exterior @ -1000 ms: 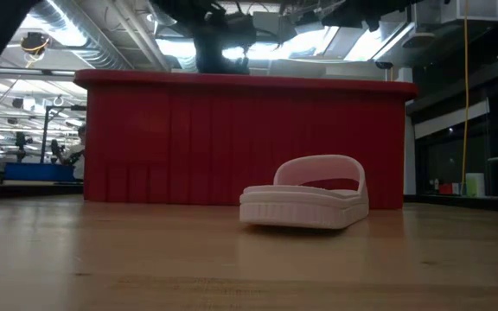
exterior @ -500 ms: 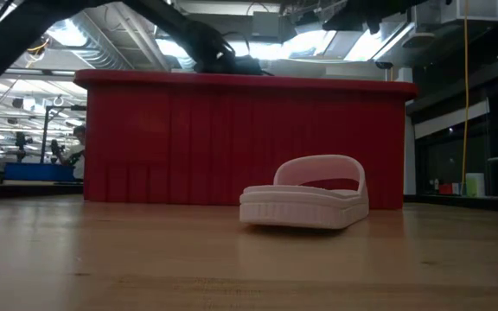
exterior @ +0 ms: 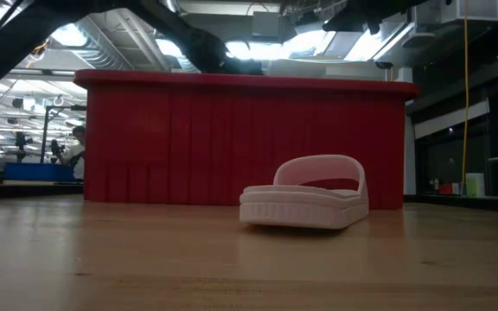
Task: Pick and place slides into bin
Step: Put the left pink slide into the bin
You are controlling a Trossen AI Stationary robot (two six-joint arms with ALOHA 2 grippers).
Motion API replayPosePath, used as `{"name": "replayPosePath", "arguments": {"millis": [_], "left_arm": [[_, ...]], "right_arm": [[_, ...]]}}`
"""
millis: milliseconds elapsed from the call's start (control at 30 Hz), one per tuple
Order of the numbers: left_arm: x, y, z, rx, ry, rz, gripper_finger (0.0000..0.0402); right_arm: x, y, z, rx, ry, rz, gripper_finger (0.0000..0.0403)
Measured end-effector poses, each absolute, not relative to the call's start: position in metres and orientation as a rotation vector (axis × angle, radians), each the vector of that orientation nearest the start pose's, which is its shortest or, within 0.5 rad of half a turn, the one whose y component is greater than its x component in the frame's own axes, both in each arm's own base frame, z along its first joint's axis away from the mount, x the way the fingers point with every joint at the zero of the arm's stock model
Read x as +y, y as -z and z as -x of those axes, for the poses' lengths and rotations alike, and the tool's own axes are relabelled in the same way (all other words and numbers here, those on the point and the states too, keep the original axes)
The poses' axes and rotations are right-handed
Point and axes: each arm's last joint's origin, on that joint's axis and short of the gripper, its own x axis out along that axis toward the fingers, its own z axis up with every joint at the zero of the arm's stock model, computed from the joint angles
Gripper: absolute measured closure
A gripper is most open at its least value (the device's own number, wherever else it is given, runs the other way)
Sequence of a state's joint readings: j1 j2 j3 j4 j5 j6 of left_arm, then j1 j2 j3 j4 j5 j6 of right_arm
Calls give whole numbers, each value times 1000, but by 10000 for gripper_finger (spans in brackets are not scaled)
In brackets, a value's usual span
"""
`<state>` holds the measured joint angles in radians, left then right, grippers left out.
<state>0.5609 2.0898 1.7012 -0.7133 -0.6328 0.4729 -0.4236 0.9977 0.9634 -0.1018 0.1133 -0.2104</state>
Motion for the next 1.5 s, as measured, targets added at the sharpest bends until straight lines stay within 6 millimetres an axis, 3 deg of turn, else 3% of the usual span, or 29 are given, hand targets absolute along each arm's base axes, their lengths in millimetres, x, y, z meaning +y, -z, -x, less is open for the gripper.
{"name": "replayPosePath", "arguments": {"millis": [333,933,1500], "left_arm": [[263,-215,-357,1367,-829,-349,399],[265,-200,-365,1317,-777,-293,397],[268,-205,-376,1161,-733,-250,358]], "right_arm": [[-93,-364,-199,191,520,179,396],[-99,-350,-213,251,513,125,396],[-100,-349,-214,257,512,131,396]]}}
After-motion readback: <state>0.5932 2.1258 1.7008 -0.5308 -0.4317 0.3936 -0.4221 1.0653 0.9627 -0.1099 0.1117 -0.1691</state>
